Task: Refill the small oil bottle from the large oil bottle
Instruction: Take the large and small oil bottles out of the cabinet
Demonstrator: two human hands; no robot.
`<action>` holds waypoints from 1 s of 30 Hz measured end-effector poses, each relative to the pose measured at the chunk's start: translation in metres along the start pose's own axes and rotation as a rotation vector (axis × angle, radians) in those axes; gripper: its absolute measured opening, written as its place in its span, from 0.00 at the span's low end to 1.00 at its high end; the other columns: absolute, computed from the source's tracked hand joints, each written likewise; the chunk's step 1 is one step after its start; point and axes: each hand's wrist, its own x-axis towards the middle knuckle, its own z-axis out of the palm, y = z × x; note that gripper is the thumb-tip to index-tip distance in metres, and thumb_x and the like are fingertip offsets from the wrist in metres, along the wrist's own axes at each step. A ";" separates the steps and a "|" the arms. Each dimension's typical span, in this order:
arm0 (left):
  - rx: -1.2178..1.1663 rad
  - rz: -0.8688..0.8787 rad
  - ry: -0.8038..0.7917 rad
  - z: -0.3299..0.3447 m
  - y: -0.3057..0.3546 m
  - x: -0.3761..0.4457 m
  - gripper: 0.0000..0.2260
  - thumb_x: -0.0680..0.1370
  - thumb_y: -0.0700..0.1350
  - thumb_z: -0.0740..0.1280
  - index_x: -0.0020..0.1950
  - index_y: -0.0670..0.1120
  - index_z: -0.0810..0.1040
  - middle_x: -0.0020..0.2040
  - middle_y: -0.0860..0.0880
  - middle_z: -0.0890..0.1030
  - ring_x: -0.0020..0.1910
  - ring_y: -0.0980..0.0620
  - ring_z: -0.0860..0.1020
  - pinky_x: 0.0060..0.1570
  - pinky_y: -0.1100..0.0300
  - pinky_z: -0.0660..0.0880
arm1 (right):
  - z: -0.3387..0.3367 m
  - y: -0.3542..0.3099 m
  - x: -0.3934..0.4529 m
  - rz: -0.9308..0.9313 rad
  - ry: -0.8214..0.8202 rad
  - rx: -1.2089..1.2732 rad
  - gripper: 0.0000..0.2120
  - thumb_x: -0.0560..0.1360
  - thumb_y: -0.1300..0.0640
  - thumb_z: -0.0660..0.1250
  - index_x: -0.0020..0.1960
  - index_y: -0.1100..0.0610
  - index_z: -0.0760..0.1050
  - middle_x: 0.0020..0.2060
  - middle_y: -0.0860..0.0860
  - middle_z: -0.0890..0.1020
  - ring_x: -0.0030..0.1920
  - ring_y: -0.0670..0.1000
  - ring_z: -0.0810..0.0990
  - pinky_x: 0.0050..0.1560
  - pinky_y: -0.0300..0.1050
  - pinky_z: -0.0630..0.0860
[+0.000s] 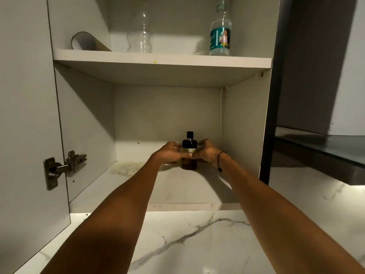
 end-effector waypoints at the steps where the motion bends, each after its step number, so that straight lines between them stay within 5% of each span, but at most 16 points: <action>1: -0.025 -0.003 -0.017 0.001 -0.002 0.003 0.28 0.75 0.51 0.81 0.70 0.41 0.77 0.66 0.41 0.83 0.63 0.42 0.84 0.64 0.45 0.82 | 0.001 -0.001 0.002 -0.017 -0.012 -0.027 0.35 0.70 0.66 0.78 0.72 0.64 0.68 0.66 0.62 0.77 0.68 0.63 0.76 0.70 0.59 0.74; 6: -0.064 0.031 -0.002 0.007 -0.010 0.004 0.16 0.76 0.49 0.80 0.58 0.44 0.81 0.57 0.42 0.87 0.57 0.43 0.87 0.62 0.44 0.83 | 0.007 -0.003 -0.001 -0.109 -0.025 -0.193 0.23 0.68 0.66 0.80 0.62 0.64 0.79 0.54 0.56 0.83 0.59 0.57 0.81 0.64 0.51 0.78; 9: 0.026 0.122 0.040 0.007 -0.011 -0.007 0.11 0.75 0.52 0.81 0.49 0.53 0.80 0.49 0.48 0.86 0.50 0.48 0.86 0.56 0.51 0.84 | 0.008 -0.002 -0.011 -0.142 -0.030 -0.202 0.20 0.69 0.67 0.79 0.60 0.66 0.79 0.48 0.52 0.81 0.52 0.52 0.78 0.49 0.38 0.75; 12: 0.058 0.164 0.068 0.006 -0.014 -0.025 0.15 0.75 0.54 0.81 0.51 0.48 0.81 0.45 0.50 0.84 0.46 0.50 0.84 0.50 0.53 0.83 | 0.009 -0.002 -0.032 -0.174 -0.023 -0.149 0.15 0.69 0.70 0.78 0.51 0.61 0.77 0.40 0.46 0.78 0.49 0.51 0.76 0.34 0.27 0.71; 15: -0.052 0.160 0.084 0.007 -0.010 -0.049 0.17 0.76 0.55 0.80 0.56 0.47 0.81 0.51 0.50 0.83 0.47 0.53 0.84 0.45 0.51 0.86 | 0.007 -0.007 -0.061 -0.198 -0.015 -0.051 0.18 0.70 0.69 0.78 0.54 0.59 0.74 0.49 0.52 0.80 0.55 0.56 0.79 0.51 0.46 0.81; 17: -0.111 0.170 0.104 0.005 -0.004 -0.067 0.19 0.77 0.56 0.78 0.63 0.49 0.79 0.57 0.50 0.81 0.53 0.52 0.83 0.43 0.50 0.88 | 0.007 -0.016 -0.084 -0.172 -0.036 0.091 0.23 0.73 0.68 0.76 0.63 0.59 0.70 0.56 0.53 0.78 0.58 0.60 0.80 0.49 0.60 0.84; 22: -0.308 0.269 0.155 -0.007 0.014 -0.118 0.20 0.78 0.54 0.77 0.67 0.49 0.80 0.62 0.51 0.79 0.57 0.49 0.85 0.42 0.49 0.88 | 0.003 -0.049 -0.143 -0.223 -0.027 0.294 0.26 0.74 0.69 0.75 0.68 0.61 0.69 0.60 0.55 0.77 0.61 0.65 0.80 0.49 0.69 0.83; 25: -0.313 0.321 0.182 -0.010 0.014 -0.149 0.19 0.76 0.55 0.79 0.63 0.51 0.82 0.58 0.53 0.81 0.47 0.56 0.88 0.39 0.54 0.86 | 0.002 -0.057 -0.177 -0.257 -0.011 0.237 0.24 0.74 0.68 0.75 0.66 0.60 0.70 0.58 0.54 0.78 0.58 0.62 0.82 0.47 0.66 0.84; 30: -0.213 0.364 0.209 0.001 0.003 -0.198 0.17 0.74 0.57 0.80 0.60 0.56 0.82 0.54 0.57 0.82 0.44 0.67 0.85 0.35 0.61 0.84 | 0.009 -0.047 -0.230 -0.229 -0.013 0.180 0.25 0.73 0.67 0.75 0.67 0.60 0.70 0.60 0.55 0.79 0.58 0.60 0.82 0.48 0.63 0.85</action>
